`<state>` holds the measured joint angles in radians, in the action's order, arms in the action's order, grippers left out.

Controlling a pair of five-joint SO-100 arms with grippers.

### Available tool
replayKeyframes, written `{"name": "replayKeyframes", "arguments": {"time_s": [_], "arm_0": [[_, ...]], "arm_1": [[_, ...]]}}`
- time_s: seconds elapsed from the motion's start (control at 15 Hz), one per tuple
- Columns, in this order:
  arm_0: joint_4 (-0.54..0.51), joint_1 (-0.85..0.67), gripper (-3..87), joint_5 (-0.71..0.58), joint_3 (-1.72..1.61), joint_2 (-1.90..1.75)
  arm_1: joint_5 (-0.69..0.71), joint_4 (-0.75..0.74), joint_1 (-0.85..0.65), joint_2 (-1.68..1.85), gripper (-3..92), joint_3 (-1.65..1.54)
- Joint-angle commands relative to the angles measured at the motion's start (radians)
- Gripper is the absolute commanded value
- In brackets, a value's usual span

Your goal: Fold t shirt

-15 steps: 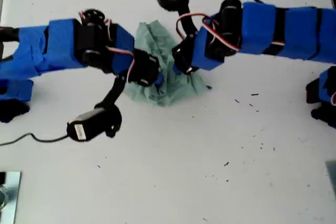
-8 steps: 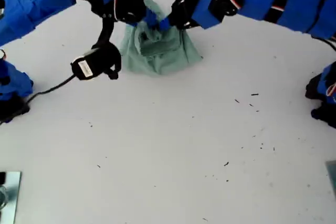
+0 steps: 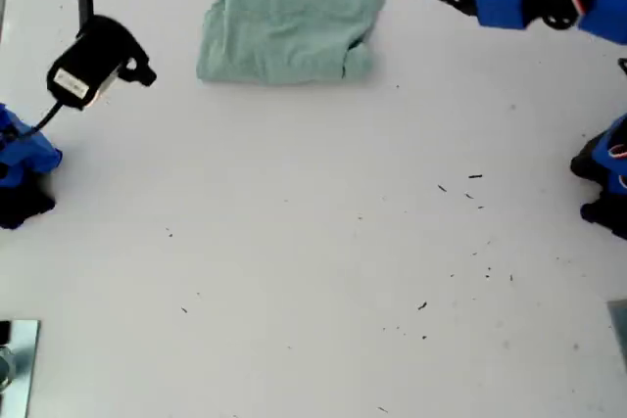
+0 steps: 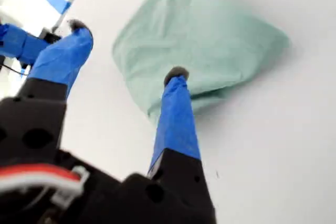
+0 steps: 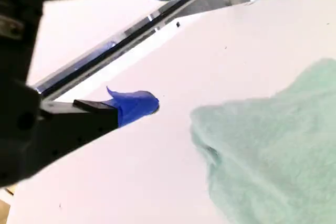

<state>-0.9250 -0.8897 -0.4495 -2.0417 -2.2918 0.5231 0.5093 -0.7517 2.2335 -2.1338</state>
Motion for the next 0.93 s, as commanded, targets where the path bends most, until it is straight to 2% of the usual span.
{"name": "replayKeyframes", "arguments": {"time_s": [0.0,0.13,0.27,0.4,0.47,0.53,0.67,0.73,0.8,0.87], "arm_0": [[0.161,0.044,27.1,0.009,-0.293,-0.264],[0.209,0.124,25.3,0.043,-0.476,-0.463],[0.179,0.172,15.6,0.087,-0.719,-0.772],[0.032,0.236,6.9,0.156,-0.934,-1.19],[-0.064,0.288,6.5,0.215,-0.994,-1.318],[-0.103,0.327,6.3,0.227,-1.011,-1.302],[-0.043,0.423,6.7,0.268,-1.127,-1.313],[-0.081,0.443,7.0,0.394,-1.195,-1.313],[-0.098,0.442,7.6,0.282,-1.203,-1.302],[-0.1,0.451,8.3,0.253,-1.201,-1.313]], "arm_1": [[-0.02,-0.018,-0.006,0.449,27.0,-0.35],[0.005,0.19,0.032,0.801,25.0,-0.503],[0.009,0.44,0.083,1.065,23.5,-0.588],[-0.044,0.638,0.133,1.275,18.6,-0.721],[-0.061,0.71,0.153,1.27,17.8,-0.752],[-0.086,0.724,0.179,1.27,15.8,-0.805],[-0.133,0.755,0.186,1.27,8.2,-0.953],[-0.17,0.819,0.178,1.266,6.6,-0.976],[-0.143,0.831,0.181,1.27,6.9,-0.965],[-0.14,0.83,0.163,1.27,6.9,-0.968]]}}
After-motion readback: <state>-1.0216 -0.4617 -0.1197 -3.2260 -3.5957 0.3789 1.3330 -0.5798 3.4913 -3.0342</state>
